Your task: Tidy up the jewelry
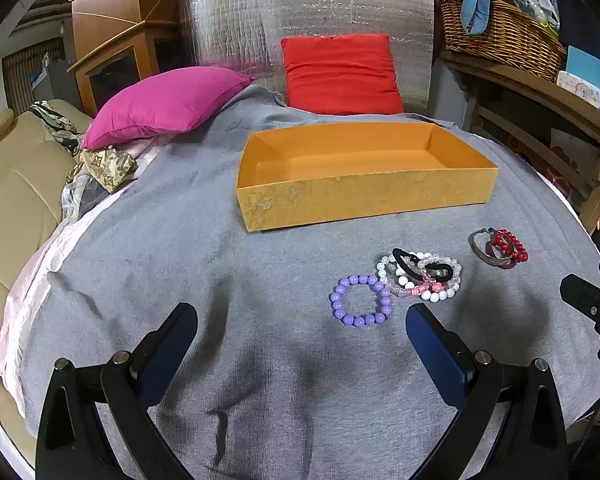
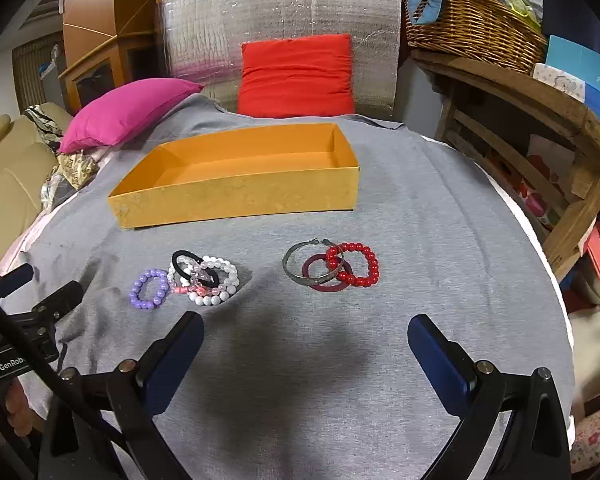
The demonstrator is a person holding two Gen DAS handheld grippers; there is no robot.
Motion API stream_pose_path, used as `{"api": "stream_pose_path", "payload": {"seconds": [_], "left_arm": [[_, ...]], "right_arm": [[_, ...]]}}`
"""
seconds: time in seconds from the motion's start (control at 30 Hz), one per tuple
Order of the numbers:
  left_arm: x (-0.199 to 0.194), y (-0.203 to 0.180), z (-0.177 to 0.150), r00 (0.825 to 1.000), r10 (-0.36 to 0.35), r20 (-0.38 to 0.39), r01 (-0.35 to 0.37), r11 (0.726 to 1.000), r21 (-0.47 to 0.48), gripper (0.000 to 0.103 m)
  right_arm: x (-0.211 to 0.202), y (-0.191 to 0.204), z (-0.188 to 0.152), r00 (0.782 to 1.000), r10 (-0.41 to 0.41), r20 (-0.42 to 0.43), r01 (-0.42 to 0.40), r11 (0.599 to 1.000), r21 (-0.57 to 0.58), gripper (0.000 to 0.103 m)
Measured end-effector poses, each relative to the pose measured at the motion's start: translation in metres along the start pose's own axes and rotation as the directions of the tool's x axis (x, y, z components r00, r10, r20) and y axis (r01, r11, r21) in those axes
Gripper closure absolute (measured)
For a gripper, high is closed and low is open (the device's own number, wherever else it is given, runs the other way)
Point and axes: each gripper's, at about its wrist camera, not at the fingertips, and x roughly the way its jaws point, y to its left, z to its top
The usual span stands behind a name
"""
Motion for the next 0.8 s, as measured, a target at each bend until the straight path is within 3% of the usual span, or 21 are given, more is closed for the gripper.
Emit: {"api": "stream_pose_path", "payload": {"seconds": [0.6, 0.8], "left_arm": [[0.010, 0.005, 0.001, 1.000, -0.017, -0.020, 0.017, 1.000, -0.015, 0.000], [0.030, -0.002, 0.013, 0.989, -0.140, -0.042, 0.140, 0.990, -0.005, 0.000]], "right_arm": [[0.007, -0.011, 0.001, 1.000, 0.008, -0.006, -0.008, 1.000, 0.028, 0.000], [0.028, -0.039, 0.005, 0.999, 0.019, -0.040, -0.014, 0.994, 0.104, 0.000]]}}
